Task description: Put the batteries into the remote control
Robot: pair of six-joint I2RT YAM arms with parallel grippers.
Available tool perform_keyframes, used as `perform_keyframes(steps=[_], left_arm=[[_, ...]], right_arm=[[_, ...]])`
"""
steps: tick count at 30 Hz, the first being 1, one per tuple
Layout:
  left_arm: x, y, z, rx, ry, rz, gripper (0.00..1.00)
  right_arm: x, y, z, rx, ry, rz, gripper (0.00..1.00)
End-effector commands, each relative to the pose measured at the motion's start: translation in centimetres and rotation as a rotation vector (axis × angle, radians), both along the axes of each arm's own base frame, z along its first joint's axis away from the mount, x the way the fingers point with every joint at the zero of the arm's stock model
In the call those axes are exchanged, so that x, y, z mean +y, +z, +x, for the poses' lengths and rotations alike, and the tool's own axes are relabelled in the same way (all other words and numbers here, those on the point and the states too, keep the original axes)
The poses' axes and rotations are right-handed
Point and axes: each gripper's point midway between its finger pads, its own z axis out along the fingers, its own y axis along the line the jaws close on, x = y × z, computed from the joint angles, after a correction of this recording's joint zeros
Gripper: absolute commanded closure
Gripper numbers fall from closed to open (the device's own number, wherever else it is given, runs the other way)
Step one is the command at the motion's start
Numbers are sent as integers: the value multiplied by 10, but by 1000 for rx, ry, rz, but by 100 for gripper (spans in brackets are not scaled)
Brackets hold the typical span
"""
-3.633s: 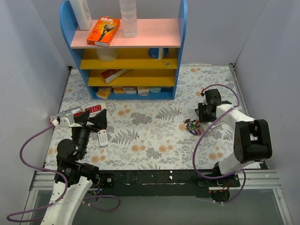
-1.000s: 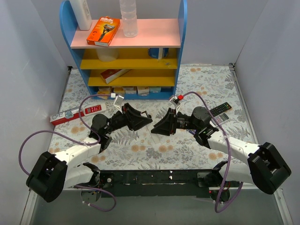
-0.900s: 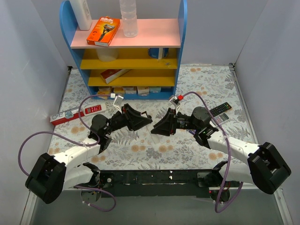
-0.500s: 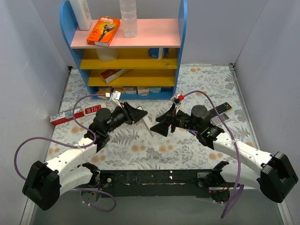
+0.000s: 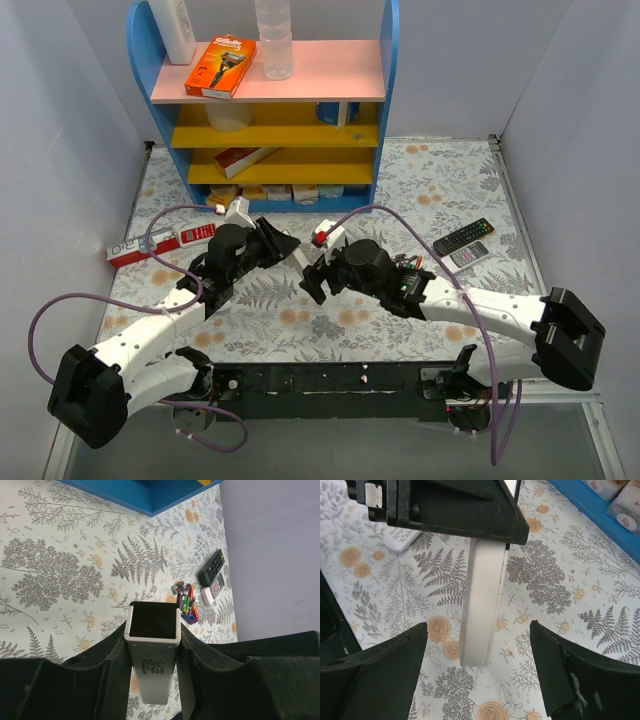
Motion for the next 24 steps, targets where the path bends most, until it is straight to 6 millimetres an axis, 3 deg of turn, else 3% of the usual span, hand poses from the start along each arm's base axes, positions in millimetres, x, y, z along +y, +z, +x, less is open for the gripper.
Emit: perform_keyframes(steps=[1, 6, 11, 14, 18, 19, 20, 21, 24], left_arm=[[5, 22, 2, -42, 26, -12, 100], [4, 23, -2, -49, 6, -12, 100], [-1, 30, -5, -80, -34, -19, 100], [-4, 33, -8, -92, -58, -24, 100], [-6, 35, -10, -113, -90, -16, 99], [-7, 37, -12, -125, -103, -13, 93], [-7, 38, -13, -135, -109, -8, 69], [-5, 40, -14, -157, -114, 5, 52], [-1, 47, -17, -217, -122, 27, 10]], right_arm=[[10, 11, 19, -99, -64, -44, 11], [20, 1, 18, -80, -32, -51, 15], [29, -6, 8, -48, 39, -54, 28], [32, -9, 2, -27, 68, -46, 42], [31, -3, 0, -8, 84, -12, 73], [30, -1, 1, -3, 82, -2, 78], [27, -2, 0, 5, 87, 4, 82], [27, 3, -4, 19, 111, 28, 90], [20, 12, -5, 40, 130, 79, 98]])
